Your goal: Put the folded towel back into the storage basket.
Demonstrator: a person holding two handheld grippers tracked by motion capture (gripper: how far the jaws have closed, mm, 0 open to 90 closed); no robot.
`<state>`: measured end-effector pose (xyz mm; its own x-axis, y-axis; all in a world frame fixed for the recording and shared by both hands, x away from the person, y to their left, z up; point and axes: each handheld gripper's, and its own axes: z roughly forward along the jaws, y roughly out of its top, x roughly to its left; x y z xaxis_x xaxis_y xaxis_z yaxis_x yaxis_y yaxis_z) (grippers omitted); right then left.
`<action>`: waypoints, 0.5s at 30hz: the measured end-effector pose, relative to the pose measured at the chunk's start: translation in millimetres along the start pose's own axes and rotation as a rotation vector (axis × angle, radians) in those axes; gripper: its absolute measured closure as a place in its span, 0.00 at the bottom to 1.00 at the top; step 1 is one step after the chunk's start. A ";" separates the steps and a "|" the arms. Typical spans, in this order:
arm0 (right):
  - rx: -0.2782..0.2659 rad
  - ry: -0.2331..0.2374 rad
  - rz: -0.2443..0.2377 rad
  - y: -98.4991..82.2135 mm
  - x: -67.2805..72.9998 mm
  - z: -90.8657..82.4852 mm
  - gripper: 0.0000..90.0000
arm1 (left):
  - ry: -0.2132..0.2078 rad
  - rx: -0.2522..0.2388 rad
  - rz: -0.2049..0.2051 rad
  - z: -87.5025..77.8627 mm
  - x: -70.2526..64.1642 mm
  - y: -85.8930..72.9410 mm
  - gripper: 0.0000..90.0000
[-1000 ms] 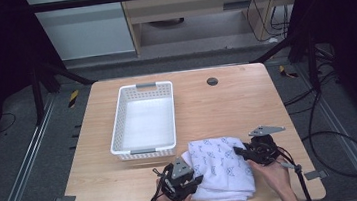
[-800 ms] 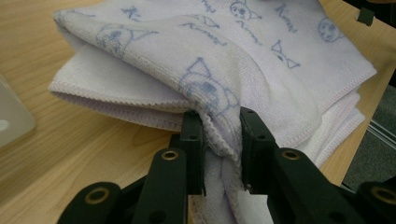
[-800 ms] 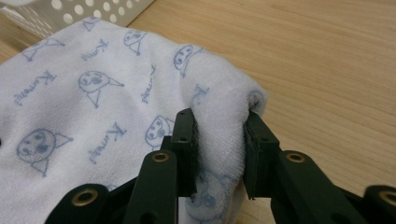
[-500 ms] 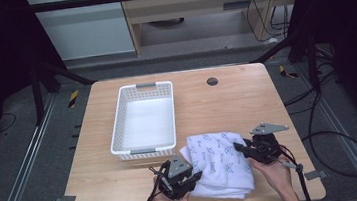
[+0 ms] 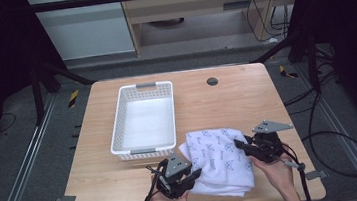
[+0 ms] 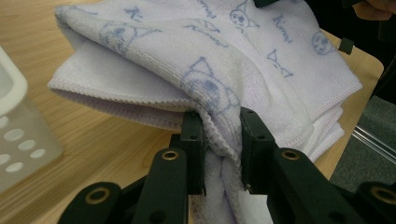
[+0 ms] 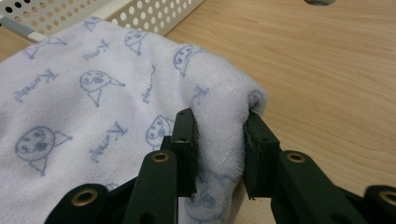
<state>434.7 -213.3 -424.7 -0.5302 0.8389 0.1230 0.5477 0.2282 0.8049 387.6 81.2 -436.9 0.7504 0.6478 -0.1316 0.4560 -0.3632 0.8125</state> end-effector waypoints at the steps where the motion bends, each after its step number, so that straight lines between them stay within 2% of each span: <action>1: -0.002 -0.001 -0.003 0.4 0.1 -0.4 0.78 | 0.000 -0.002 0.000 -0.9 0.1 0.7 0.82; 15: -0.037 -0.004 -0.020 10.6 5.3 -8.7 0.78 | 0.000 -0.029 -0.001 -10.9 -0.5 8.4 0.82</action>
<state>432.1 -210.8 -410.4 -0.5385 0.8362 0.1043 0.5126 0.2268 0.8281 385.8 85.2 -423.8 0.7500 0.6480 -0.1327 0.4426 -0.3426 0.8287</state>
